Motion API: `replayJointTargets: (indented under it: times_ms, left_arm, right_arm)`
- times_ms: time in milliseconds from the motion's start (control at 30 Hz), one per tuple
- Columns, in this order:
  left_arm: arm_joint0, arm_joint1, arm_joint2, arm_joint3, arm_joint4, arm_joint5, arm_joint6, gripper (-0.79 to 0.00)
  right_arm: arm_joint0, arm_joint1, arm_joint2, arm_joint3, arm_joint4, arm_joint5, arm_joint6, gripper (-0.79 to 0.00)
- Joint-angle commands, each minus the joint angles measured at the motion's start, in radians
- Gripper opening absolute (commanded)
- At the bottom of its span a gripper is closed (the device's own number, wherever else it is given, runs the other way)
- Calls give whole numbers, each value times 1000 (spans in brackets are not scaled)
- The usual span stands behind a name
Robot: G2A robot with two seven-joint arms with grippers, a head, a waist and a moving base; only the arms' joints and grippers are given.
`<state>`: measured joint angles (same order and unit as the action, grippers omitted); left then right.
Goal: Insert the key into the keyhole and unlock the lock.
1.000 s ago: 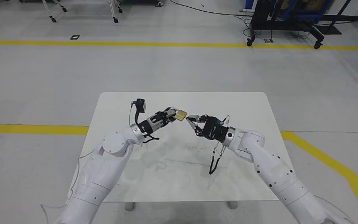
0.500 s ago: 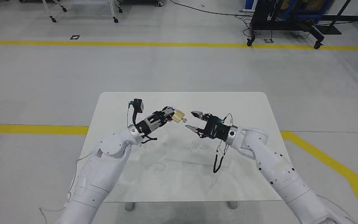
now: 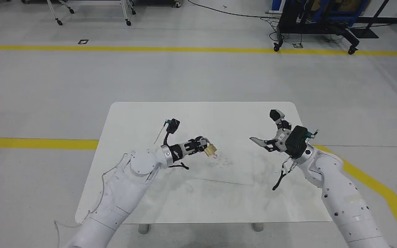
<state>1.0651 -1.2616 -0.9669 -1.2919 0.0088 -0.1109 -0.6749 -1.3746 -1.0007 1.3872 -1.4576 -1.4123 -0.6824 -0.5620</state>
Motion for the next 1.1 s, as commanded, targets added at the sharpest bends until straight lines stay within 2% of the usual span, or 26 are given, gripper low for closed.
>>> replayJointTargets:
  times_ms: [0,33,67,133,200,267,300,367,400,433,600,767,900,1000,1067]
  left_arm:
    - [-23,-2,33,17,109,29,19,-785]
    - [-32,-5,51,24,150,49,22,-785]
    - [-36,-8,62,28,164,60,28,-690]
    - [-45,-14,78,42,169,77,25,-748]
    - [-57,-18,93,57,185,92,12,-748]
    - [-68,-21,104,68,194,108,-1,-640]
    - [-73,-22,109,73,202,119,-11,-579]
    - [-82,-25,115,80,214,145,-22,-348]
    - [-85,-25,118,81,218,155,-32,-102]
    - [-90,-25,117,82,230,166,-30,0]
    - [-89,-13,24,81,161,170,7,0]
    - [-30,13,-104,10,36,46,-21,0]
    - [32,31,-138,-85,163,-81,54,0]
    - [92,41,-156,-167,274,-227,166,0]
    - [128,48,-169,-203,355,-291,230,0]
  right_arm:
    - [1,0,-2,0,0,0,0,0]
    - [1,0,-2,0,0,0,0,0]
    - [1,0,-2,0,0,0,0,0]
    - [1,0,-2,0,0,0,0,0]
    - [1,0,-2,0,0,0,0,0]
    - [1,0,-2,0,0,0,0,0]
    - [1,0,-2,0,0,0,0,0]
    - [1,0,-2,0,0,0,0,0]
    - [1,0,-2,0,0,0,0,0]
    - [1,0,-2,0,0,0,0,0]
    - [1,0,-2,0,0,0,0,0]
    - [1,0,-2,0,0,0,0,0]
    - [1,0,-2,0,0,0,0,0]
    - [-4,-6,-8,0,62,22,20,0]
    - [1,-7,5,6,97,27,21,0]
